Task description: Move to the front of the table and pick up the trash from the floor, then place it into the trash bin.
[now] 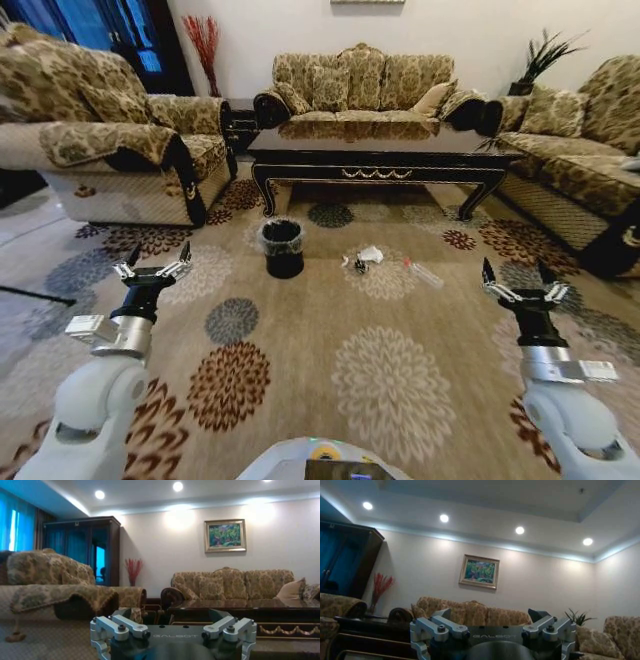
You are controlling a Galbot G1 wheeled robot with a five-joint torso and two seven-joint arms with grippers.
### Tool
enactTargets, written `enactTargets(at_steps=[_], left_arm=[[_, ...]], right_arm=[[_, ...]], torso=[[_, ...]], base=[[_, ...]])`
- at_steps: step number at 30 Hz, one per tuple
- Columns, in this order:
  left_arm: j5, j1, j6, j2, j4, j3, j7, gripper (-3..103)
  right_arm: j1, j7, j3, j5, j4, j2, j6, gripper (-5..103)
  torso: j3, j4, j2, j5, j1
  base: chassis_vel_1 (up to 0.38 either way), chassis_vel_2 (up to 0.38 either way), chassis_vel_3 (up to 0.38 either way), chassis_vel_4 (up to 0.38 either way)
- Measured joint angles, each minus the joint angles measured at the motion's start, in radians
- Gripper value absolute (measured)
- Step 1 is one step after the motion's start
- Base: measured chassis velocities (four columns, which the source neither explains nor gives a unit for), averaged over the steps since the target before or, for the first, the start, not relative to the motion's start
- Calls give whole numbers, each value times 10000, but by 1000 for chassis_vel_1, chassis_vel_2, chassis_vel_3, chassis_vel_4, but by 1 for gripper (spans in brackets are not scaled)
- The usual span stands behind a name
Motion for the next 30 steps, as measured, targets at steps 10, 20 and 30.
enactTargets(at_steps=[10,20,30], left_arm=[[-15,12,-17,2,-10,57,-12,100],[-40,-33,-31,80,61,186,-70,100],[-495,-497,278,602,901,839,-1260,100]], right_arm=[[-39,0,6,-3,19,70,18,100],[-10,71,-31,42,-56,66,194,100],[108,100,-188,56,-237,69,323,100]], torso=[[9,1,9,15,0],[15,2,13,26,1],[18,6,13,18,1]], base=[[-357,361,359,-359],[-360,354,356,-344],[-152,162,147,-148]])
